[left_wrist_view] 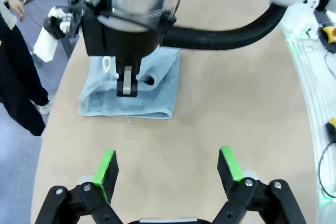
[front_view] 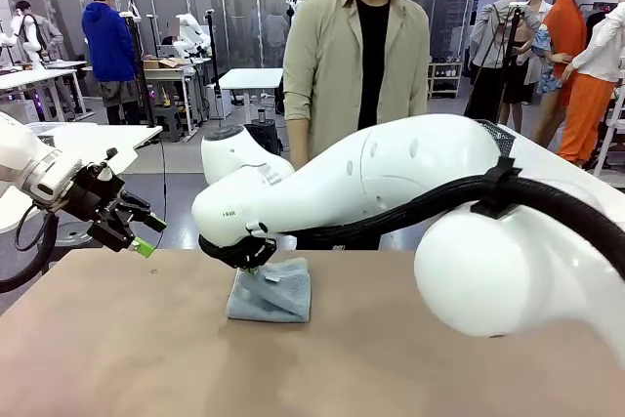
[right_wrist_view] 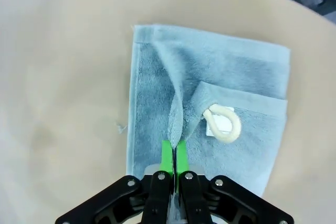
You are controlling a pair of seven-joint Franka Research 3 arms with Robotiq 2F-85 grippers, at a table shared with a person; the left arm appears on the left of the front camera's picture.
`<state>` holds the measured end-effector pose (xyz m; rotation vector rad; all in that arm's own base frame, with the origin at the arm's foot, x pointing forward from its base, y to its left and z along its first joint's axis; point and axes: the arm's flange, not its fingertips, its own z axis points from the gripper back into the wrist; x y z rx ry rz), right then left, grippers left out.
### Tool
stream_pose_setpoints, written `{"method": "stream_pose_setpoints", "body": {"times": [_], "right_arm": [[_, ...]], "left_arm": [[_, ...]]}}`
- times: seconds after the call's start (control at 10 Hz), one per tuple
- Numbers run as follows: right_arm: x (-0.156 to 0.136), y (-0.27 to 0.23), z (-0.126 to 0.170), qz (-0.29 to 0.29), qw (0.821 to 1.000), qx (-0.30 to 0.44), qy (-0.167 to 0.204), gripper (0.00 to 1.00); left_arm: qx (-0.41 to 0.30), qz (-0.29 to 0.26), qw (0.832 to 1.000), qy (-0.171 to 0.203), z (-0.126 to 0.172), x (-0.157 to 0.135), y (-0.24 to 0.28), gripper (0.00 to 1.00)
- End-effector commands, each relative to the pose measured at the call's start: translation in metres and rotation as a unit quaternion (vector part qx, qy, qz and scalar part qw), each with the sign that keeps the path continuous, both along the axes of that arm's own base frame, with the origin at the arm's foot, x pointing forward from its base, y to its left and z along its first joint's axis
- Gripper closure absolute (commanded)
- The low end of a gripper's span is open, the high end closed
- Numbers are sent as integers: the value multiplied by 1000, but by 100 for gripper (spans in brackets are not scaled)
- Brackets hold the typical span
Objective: Fold the towels and place them in the basket.
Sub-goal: When a person lays out a Towel with hook on the table, fold it in half twice.
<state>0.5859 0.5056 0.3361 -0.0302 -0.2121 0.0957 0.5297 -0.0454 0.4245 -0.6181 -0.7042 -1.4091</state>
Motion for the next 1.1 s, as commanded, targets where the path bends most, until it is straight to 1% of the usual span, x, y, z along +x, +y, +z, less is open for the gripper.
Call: {"method": "stream_pose_setpoints", "body": {"times": [0.0, 0.2, 0.3, 0.4, 0.5, 0.6, 0.7, 0.8, 0.9, 1.0], "right_arm": [[11, 16, -13, -19, 1000, 4, -20, 100], [8, 21, -21, 3, 1000, 6, -28, 100], [8, 22, -24, 3, 1000, 1, -21, 100], [7, 22, -26, 5, 1000, 3, -17, 77], [4, 20, -24, 2, 1000, 11, -14, 77], [-2, 18, -17, 1, 1000, 17, -15, 57], [-9, 14, -4, 1, 1000, 20, -11, 74], [-18, 3, 17, -2, 1000, 12, 0, 40], [-31, -20, 48, -13, 1000, 13, -4, 40], [-44, -45, 76, -3, 1000, 20, 0, 40]], "left_arm": [[3, -2, 1000, -2, 1, -1, 1, 4], [3, -2, 1000, -2, 1, -1, 1, 4], [3, -2, 1000, -2, 1, -1, 1, 4], [3, -2, 1000, -2, 1, -1, 1, 4], [3, -2, 1000, -2, 1, -1, 1, 4], [3, -2, 1000, -2, 1, -1, 1, 4], [3, -2, 1000, -2, 1, -1, 1, 4], [3, -2, 1000, -2, 1, -1, 1, 4], [3, -2, 1000, -2, 1, -1, 1, 4], [3, -2, 1000, -2, 1, -1, 1, 4]]}}
